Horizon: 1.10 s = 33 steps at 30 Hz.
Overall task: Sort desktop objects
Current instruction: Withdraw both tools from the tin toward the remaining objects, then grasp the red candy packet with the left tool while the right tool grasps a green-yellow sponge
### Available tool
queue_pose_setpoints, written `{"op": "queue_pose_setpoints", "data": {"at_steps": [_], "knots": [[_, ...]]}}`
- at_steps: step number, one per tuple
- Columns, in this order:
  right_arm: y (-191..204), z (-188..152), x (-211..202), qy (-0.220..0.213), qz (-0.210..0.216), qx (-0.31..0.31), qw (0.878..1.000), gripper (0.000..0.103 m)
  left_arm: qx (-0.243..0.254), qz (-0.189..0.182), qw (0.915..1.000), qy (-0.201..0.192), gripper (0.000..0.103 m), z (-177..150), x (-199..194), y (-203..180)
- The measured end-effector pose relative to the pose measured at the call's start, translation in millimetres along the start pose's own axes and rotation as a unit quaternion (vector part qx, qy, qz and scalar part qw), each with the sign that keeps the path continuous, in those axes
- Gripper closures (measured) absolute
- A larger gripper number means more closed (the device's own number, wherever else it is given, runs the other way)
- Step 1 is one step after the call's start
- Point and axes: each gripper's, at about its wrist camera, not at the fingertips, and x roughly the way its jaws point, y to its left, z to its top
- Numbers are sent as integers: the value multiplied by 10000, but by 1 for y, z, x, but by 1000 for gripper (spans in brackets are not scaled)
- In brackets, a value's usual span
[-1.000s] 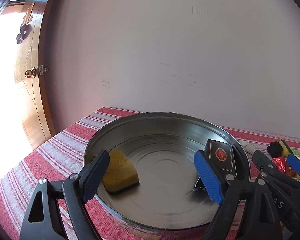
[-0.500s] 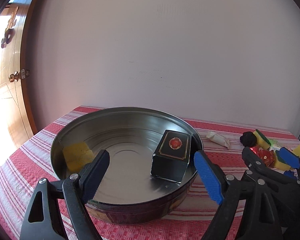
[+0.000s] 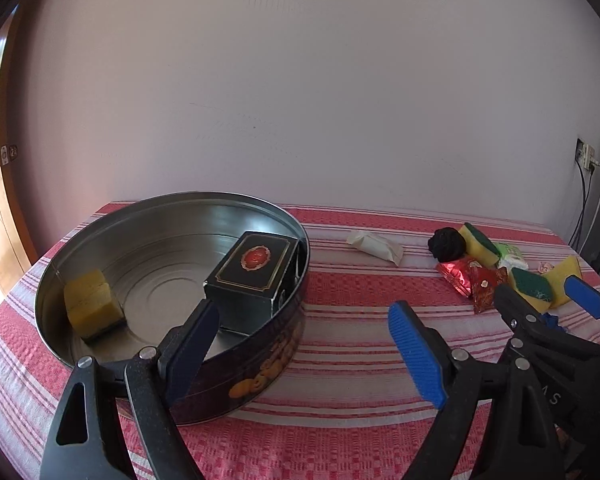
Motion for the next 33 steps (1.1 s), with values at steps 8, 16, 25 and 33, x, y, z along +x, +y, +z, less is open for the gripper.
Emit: {"op": "queue_pose_setpoints", "data": {"at_steps": [8,16,25,33], "knots": [[-55,-5,7,217,-261,312,9989,10,269,-269,9992,107,15,3,6,-32],[-113,-8,15,373,-645,631,9952,10,617,-637,9957,252,15,11,21,-71],[-175,-9,26,578,-843,1103,9886,14,772,-1318,9848,825,15,15,62,-127],[-198,-8,31,493,-785,1364,9863,15,810,-1365,9781,1347,15,17,106,-169]]}}
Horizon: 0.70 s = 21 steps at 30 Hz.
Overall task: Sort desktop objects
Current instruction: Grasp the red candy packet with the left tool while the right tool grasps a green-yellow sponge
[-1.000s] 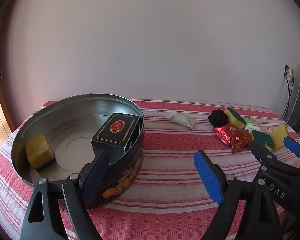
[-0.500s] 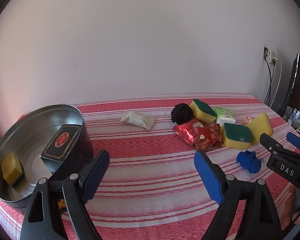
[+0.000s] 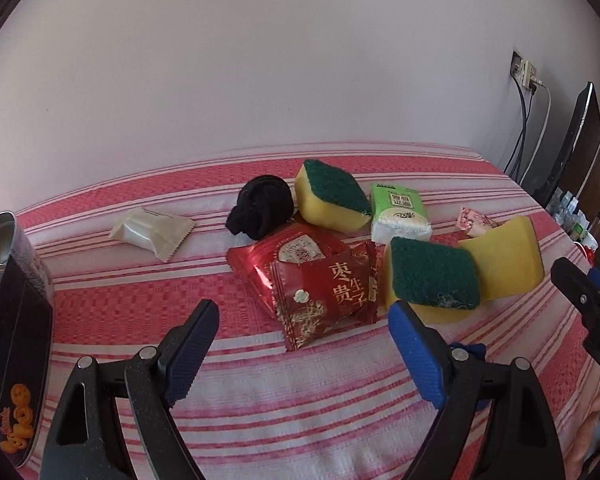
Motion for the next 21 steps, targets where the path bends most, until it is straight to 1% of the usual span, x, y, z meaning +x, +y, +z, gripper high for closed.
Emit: {"op": "queue_pose_setpoints", "data": {"at_steps": [3,5,6,7,8,9,11,13,14,15,18,19,21], "knots": [[-5,-2,5,83,76,87,9999,15,-189,-73,9997,146,15,8,14,-2],[-11,-3,7,156,176,186,9996,15,-283,-17,9993,234,17,12,23,-3],[-14,-3,8,181,221,259,9993,15,-333,-12,9990,299,25,13,27,-2],[-16,-3,9,209,249,330,9989,15,-369,-57,9983,455,33,13,33,-1],[-19,-3,11,239,291,395,9985,15,-364,-34,9982,470,41,14,35,-2],[-21,-3,12,273,336,450,9980,15,-348,-129,9983,457,55,14,35,-3],[-23,-3,15,349,408,515,9972,15,-246,-121,9984,489,55,13,35,-7],[-24,-4,16,388,445,555,9967,15,-258,-137,9984,486,55,12,34,-7],[-25,-4,16,390,465,576,9965,15,-297,-180,9983,478,55,12,33,-5],[-25,-4,16,394,478,592,9963,15,-347,-230,9980,466,58,11,32,-3],[-24,-5,14,391,472,572,9965,21,-556,-442,9967,392,60,7,26,7],[-22,-5,14,415,499,514,9966,21,-587,-424,9968,325,60,5,20,9],[-17,-2,13,452,629,419,9961,21,-473,-303,9983,137,60,2,6,11]]}}
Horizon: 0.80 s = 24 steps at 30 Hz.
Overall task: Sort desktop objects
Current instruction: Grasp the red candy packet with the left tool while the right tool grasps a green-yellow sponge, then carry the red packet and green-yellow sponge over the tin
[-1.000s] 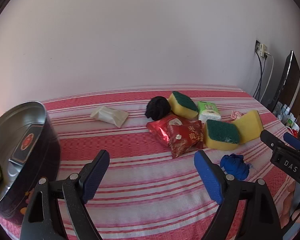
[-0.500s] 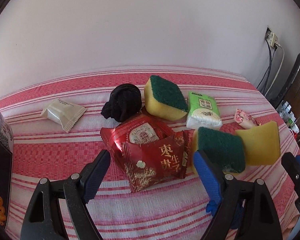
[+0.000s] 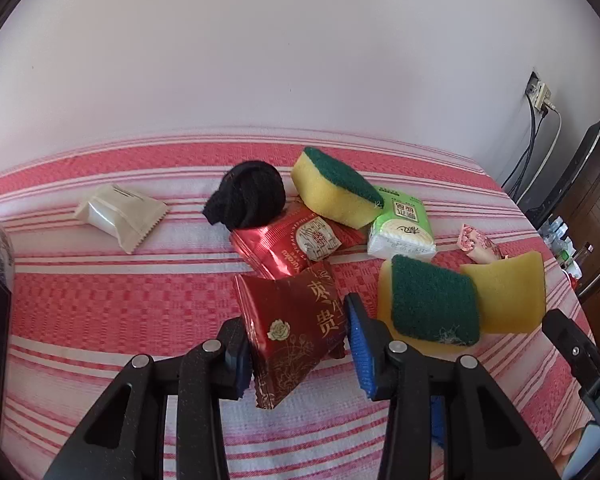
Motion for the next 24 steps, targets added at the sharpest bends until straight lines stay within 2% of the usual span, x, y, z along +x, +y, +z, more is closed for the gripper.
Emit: {"op": "queue_pose_setpoints", "data": {"at_steps": [4,7,10,12,13,14,16,18,20,22,24], "knots": [[15,11,-1,-79,126,-150,9998,20,210,303,9985,-405,60,-4,-25,1],[31,20,6,19,214,-313,9993,19,396,555,9959,-589,60,-5,-34,2],[45,21,23,225,18,-537,9983,19,468,646,9949,-621,60,-2,-32,5],[48,16,36,333,-182,-594,9975,33,487,689,9945,-622,60,-2,-29,6],[48,14,42,399,-237,-585,9972,58,489,711,9943,-625,60,-1,-23,0],[45,10,48,505,-218,-534,9971,75,487,738,9940,-639,60,-1,-23,1],[37,7,54,690,42,-275,9972,75,448,769,9939,-647,60,-1,-24,3],[31,7,44,447,34,-122,9989,75,415,782,9938,-678,60,-2,-25,4],[29,6,26,13,-46,-86,10000,75,422,808,9932,-723,60,-2,-27,4],[34,3,7,-490,-176,-216,9984,75,419,835,9926,-781,60,-2,-28,4],[41,-2,-8,-807,-195,-338,9960,75,442,864,9919,-822,60,-3,-30,4]]}}
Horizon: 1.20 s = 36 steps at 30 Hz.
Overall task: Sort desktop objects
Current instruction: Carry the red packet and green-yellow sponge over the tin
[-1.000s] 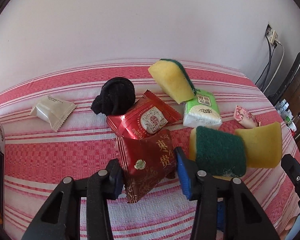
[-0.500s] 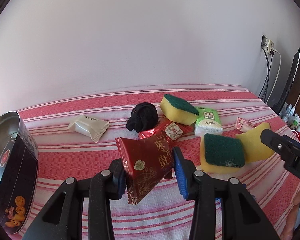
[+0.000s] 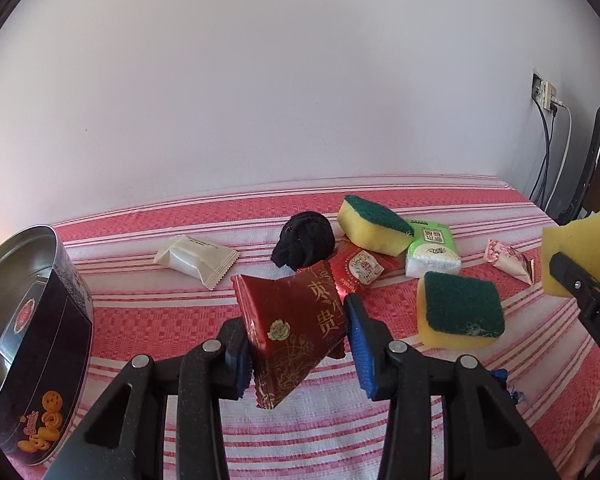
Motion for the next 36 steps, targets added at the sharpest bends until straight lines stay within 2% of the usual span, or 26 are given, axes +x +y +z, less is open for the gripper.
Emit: {"op": "queue_pose_setpoints", "data": {"at_steps": [3,9,15,28,36], "knots": [[8,-6,-13,-80,254,58,9996,75,4,7,10000,-46,60,-2,-3,1],[33,-8,-28,-353,359,-376,9980,75,-59,5,9999,-100,60,-7,-10,9],[47,-14,-36,-427,375,-571,9968,75,-166,10,9998,-106,60,-14,-18,20],[79,-36,-67,-373,744,-554,9950,75,-459,-124,9988,-105,60,-40,-55,57],[125,-52,-77,-134,1282,-715,9891,75,-637,157,9975,-261,60,-57,-87,102]]}}
